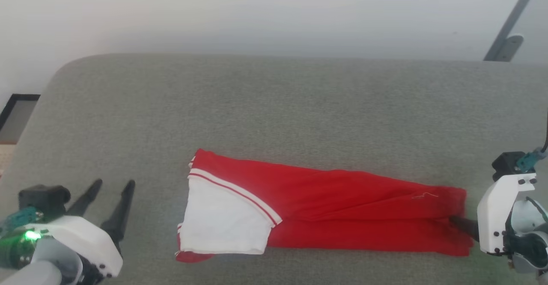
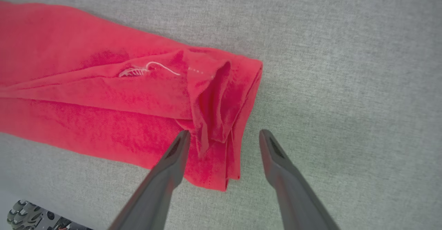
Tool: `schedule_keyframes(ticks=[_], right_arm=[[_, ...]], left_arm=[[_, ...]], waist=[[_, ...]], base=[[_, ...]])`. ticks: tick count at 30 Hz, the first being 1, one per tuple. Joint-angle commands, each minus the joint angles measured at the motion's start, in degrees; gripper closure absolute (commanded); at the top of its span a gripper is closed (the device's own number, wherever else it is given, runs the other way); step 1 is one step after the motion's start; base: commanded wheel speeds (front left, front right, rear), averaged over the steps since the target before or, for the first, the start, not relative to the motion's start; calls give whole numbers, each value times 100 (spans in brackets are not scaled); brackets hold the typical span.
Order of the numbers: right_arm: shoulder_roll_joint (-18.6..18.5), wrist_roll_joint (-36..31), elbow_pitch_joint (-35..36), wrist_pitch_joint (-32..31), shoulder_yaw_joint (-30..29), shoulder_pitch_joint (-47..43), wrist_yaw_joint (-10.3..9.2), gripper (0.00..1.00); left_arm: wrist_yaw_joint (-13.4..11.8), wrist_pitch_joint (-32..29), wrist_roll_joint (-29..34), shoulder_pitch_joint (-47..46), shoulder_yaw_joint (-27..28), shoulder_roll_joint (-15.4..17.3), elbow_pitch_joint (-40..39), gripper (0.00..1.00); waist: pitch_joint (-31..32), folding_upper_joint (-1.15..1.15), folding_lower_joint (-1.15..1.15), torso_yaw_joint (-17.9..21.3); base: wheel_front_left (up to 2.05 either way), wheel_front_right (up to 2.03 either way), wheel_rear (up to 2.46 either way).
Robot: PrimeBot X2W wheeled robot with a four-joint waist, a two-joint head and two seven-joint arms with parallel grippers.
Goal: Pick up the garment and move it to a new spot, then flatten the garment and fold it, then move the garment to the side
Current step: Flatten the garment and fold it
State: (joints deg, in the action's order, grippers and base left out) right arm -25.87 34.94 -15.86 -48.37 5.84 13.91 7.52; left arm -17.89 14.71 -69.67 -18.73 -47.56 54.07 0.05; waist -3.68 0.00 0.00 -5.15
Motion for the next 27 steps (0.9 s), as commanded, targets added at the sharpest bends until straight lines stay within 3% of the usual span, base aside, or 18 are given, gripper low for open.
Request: schedule_keyframes(ticks=[1, 7, 13, 14, 15, 16, 27], right_arm=[[26, -39, -85, -8, -18, 75, -8, 0], [115, -48, -626, 51, 4, 240, -5, 0], [213, -47, -1227, 106, 176, 396, -6, 0], [240, -29, -1333, 121, 207, 420, -5, 27], [248, -15, -1427, 155, 246, 438, -5, 66], [260, 9, -1519, 188, 295, 451, -4, 98], [118, 542, -1811, 627, 487, 689, -9, 100]], left_arm=[[36, 39, 192, 142, 212, -89, 35, 0], [232, 45, 1125, 1075, 2041, -934, 181, 0], [773, 47, 2091, 1781, 3180, -1683, 258, 0], [855, 47, 2230, 1836, 3382, -1824, 272, 0], [952, 47, 2333, 1901, 3532, -1956, 308, 0], [1064, 46, 2429, 1959, 3665, -2077, 330, 0], [2106, 48, 3394, 2230, 5041, -3198, 573, 0]], waist=[[-13, 0, 0, -62], [-30, 0, 0, -261], [-78, 0, 0, -393], [-84, 0, 0, -413], [-90, 0, 0, -431], [-94, 0, 0, -445], [-121, 0, 0, -468]], base=[[0, 0, 0], [0, 0, 0], [0, 0, 0], [0, 0, 0], [0, 0, 0], [0, 0, 0], [0, 0, 0]])
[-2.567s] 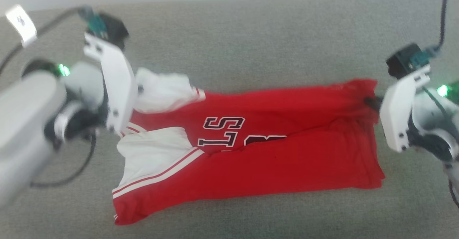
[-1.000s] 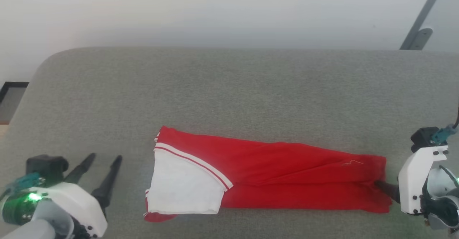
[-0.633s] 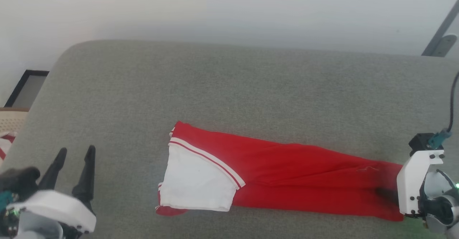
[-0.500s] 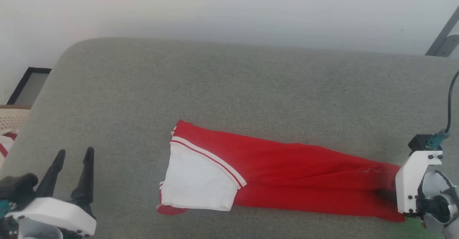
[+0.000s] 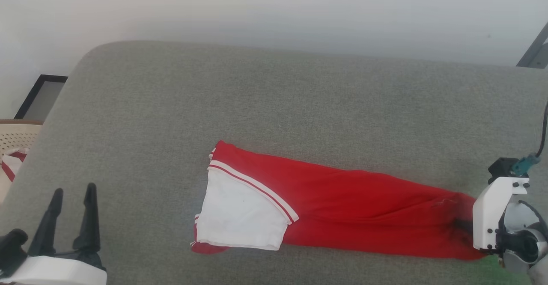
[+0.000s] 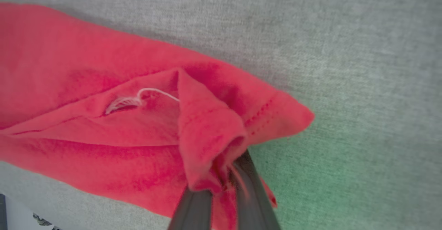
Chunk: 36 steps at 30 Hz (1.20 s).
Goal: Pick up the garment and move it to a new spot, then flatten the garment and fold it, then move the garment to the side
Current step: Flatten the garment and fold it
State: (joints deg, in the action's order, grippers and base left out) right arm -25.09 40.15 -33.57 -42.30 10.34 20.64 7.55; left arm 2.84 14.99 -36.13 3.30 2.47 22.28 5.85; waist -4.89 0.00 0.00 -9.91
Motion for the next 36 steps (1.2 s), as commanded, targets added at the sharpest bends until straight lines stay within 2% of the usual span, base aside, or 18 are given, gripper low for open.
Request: schedule_keyframes(ticks=[1, 7, 16, 21, 23, 28, 31, 36], right_arm=[[-14, 51, -22, 44, 41, 31, -13, 100], [-416, 77, -70, 223, -88, 133, -14, 100], [-977, -313, -621, 611, -562, 328, -13, 100], [-969, -464, -776, 644, -547, 441, -12, 100], [-952, -411, -590, 576, -414, 394, -12, 100], [-808, 326, 706, 251, 66, 49, -8, 100], [-737, 542, 1431, 138, 267, -128, -8, 100], [-348, 657, 2179, 73, 698, -191, -8, 100]], left_arm=[[99, 19, 81, 33, 132, -98, 10, 0], [343, 20, 373, 44, 498, -368, 104, 0], [454, 20, 535, 66, 717, -551, 118, 0], [462, 20, 556, 101, 694, -554, 132, 0], [463, 20, 516, 125, 668, -538, 118, 0], [466, 20, 470, 250, 614, -489, 127, 0], [467, 20, 449, 252, 632, -505, 94, 0], [466, 20, 418, 210, 496, -472, 129, 0]], waist=[[-2, 0, 0, 20], [1, 0, 0, 95], [29, 0, 0, 214], [82, 0, 0, 297], [131, 0, 0, 322], [294, 0, 0, 368], [332, 0, 0, 378], [360, 0, 0, 300]], base=[[0, 0, 0], [0, 0, 0], [0, 0, 0], [0, 0, 0], [0, 0, 0], [0, 0, 0], [0, 0, 0], [0, 0, 0]])
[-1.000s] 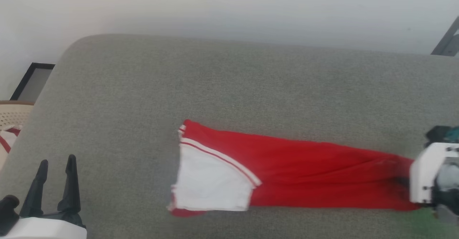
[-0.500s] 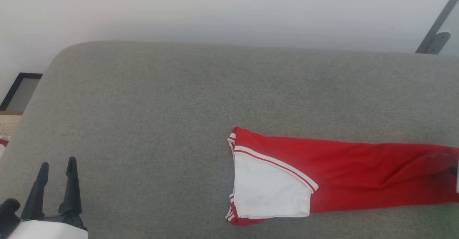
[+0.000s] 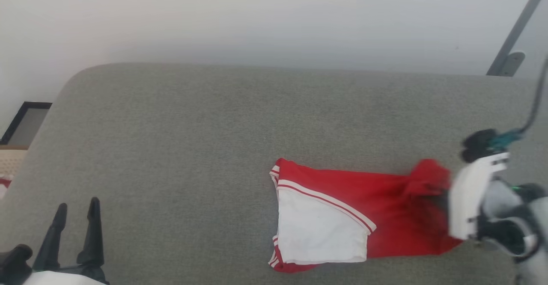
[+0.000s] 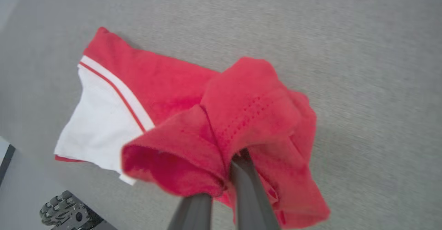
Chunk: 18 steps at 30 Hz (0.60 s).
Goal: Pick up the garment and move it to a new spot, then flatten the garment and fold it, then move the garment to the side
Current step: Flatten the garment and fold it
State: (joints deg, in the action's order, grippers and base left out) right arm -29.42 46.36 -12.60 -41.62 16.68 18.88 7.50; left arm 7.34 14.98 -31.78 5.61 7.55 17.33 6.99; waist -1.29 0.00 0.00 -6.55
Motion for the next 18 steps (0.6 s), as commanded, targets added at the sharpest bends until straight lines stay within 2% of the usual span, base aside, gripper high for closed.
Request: schedule_keyframes(ticks=[1, 9, 18], right_arm=[[170, 30, 149, 10, 180, -1, -2, 100], [756, -178, -52, 282, 1055, 358, -3, 100], [1201, -287, -1010, 759, 1759, 871, -3, 100]], left_arm=[[16, 21, -36, -58, -49, 33, 26, 0], [16, 21, -149, -344, -401, 121, 166, 0], [17, 20, -215, -605, -648, 161, 284, 0]], waist=[[1, 0, 0, -73], [-9, 0, 0, -448], [-60, 0, 0, -761]], base=[[0, 0, 0], [0, 0, 0], [0, 0, 0]])
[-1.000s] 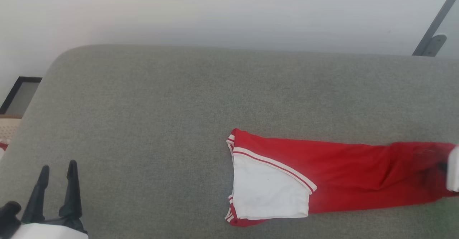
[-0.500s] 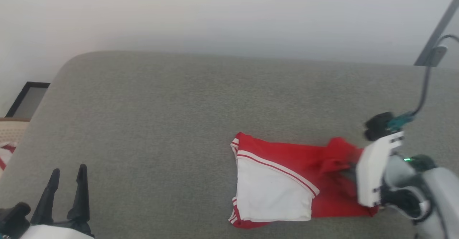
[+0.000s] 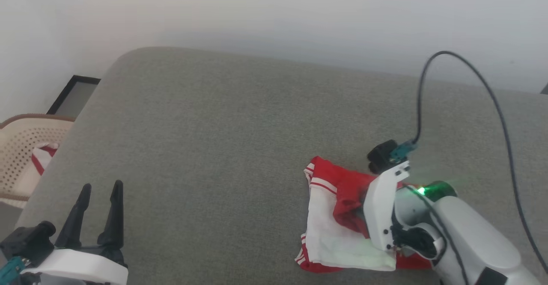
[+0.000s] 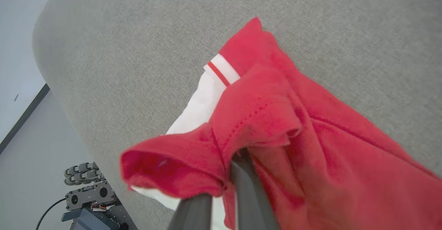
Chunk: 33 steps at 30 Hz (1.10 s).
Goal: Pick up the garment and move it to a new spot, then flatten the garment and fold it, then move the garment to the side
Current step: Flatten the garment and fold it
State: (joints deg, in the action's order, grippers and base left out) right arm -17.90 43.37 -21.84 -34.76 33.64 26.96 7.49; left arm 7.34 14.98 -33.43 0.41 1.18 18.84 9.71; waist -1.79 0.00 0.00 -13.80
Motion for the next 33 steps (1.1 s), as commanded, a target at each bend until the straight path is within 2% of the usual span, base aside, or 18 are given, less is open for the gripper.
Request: schedule_keyframes(ticks=[1, 2, 4, 5, 9, 14, 25, 33], right_arm=[[66, 23, -201, 122, 110, 128, -2, 100], [66, 23, -201, 122, 110, 128, -2, 100], [85, 24, -359, 222, 252, 233, -2, 52], [99, 56, -425, 279, 297, 273, -2, 0], [82, 236, -465, 440, 447, 416, -2, 0], [-167, 382, -167, 755, 481, 488, -2, 0], [-870, -62, 87, 2004, -362, 37, -2, 0], [-1044, -628, 6, 3176, -1207, -581, -2, 0]], left_arm=[[17, 20, -56, -93, -26, 11, 13, 0], [17, 20, -56, -93, -26, 11, 13, 0], [17, 20, -76, -96, -41, 10, 34, 0], [17, 20, -91, -101, -45, 12, 28, 0], [17, 20, -199, -6, -38, 57, -29, 0], [17, 20, -367, 123, -8, 156, -104, 0], [17, 20, -373, 447, 286, 198, -199, 0], [17, 21, -302, 603, 438, 219, -226, 0]], waist=[[-12, 0, 0, -49], [-12, 0, 0, -49], [-16, 0, 0, -65], [-12, 0, 0, -65], [23, 0, 0, 22], [101, 0, 0, 237], [331, 0, 0, 911], [360, 0, 0, 1322]], base=[[0, 0, 0], [0, 0, 0], [0, 0, 0], [0, 0, 0], [0, 0, 0], [0, 0, 0], [0, 0, 0], [0, 0, 0]])
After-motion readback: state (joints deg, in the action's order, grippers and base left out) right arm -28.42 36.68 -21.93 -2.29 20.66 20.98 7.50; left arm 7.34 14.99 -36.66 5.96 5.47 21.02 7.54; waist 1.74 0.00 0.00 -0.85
